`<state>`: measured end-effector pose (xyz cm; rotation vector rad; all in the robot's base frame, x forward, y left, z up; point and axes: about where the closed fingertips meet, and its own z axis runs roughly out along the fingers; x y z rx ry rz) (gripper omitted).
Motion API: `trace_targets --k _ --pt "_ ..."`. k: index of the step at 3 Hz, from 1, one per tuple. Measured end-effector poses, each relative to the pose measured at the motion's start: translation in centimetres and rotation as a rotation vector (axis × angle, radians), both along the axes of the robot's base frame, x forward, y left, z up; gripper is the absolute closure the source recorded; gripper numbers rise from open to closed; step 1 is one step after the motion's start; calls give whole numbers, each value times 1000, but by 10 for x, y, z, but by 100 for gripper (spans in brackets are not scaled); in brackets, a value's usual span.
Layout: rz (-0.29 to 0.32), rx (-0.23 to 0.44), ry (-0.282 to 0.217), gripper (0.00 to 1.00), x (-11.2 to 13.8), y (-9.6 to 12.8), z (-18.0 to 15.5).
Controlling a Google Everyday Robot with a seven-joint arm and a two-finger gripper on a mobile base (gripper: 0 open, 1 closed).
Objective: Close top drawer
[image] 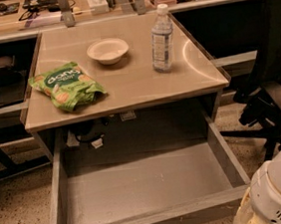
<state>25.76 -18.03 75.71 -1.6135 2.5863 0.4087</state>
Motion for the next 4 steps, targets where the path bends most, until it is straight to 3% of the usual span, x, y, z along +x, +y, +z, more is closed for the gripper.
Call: trace_targets --k 1,2,4 --pt "-10 19 11 100 0 2 -10" --pt "-37 38 13 100 13 11 -46" --pt "-74 90 -82 100 59 22 -78"
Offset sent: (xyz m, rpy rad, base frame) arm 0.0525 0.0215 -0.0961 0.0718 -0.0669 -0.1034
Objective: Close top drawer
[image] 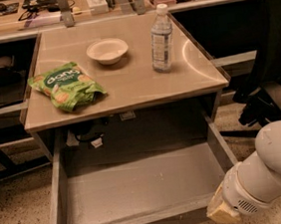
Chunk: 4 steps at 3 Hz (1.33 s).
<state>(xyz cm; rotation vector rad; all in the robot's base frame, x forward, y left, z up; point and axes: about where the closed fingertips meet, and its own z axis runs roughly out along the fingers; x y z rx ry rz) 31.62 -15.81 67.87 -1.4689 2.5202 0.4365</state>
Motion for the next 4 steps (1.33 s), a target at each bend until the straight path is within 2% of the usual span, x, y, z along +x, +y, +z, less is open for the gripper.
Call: trace_targets --k 1,3,4 --pt "6 10 0 100 2 3 -3" --pt "-4 30 -65 100 37 9 -17" --pt "-4 30 -65 100 36 9 -17"
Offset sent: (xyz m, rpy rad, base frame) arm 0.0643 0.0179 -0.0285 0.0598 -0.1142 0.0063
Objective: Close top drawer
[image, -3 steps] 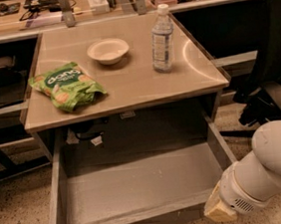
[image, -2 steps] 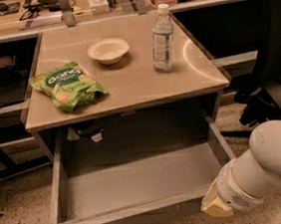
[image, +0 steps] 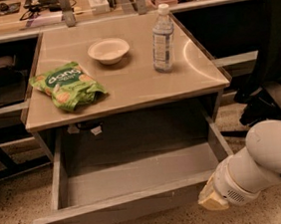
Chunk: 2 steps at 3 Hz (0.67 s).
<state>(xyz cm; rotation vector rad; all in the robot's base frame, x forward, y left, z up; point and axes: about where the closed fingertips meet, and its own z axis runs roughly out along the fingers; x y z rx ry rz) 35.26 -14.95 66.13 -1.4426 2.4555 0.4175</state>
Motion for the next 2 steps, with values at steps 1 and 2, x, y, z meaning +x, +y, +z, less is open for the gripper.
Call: trace_targets --k 1,2 --pt "4 15 -25 100 25 6 -8" --pt "6 24 -48 100 51 10 -15"
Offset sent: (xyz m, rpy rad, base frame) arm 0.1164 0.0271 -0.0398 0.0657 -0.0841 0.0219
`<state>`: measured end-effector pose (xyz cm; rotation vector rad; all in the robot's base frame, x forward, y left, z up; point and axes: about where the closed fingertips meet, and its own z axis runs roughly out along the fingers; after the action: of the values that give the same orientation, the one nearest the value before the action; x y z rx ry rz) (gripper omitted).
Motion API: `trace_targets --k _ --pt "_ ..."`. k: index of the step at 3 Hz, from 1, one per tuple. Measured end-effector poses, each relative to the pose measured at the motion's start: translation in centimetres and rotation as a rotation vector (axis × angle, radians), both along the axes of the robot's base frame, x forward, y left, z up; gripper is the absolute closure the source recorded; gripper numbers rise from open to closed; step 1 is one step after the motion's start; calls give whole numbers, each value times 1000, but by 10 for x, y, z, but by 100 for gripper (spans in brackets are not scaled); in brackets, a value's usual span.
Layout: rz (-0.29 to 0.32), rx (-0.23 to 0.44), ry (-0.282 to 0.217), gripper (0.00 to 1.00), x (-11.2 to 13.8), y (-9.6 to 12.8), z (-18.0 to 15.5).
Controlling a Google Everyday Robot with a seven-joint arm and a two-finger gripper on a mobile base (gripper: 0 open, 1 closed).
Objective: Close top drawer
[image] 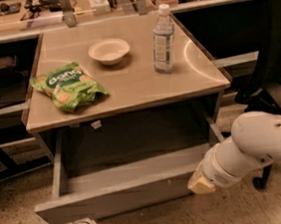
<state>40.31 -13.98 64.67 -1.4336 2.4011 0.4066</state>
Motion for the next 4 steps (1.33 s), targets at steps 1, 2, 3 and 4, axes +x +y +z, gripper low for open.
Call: trace_targets --k 1,2,3,4 --pt "0 0 0 100 -1 0 2" --pt "15 10 -16 100 26 8 -4" --pt "29 12 -35 100 63 13 -13" --pt "28 12 -35 100 63 13 -13"
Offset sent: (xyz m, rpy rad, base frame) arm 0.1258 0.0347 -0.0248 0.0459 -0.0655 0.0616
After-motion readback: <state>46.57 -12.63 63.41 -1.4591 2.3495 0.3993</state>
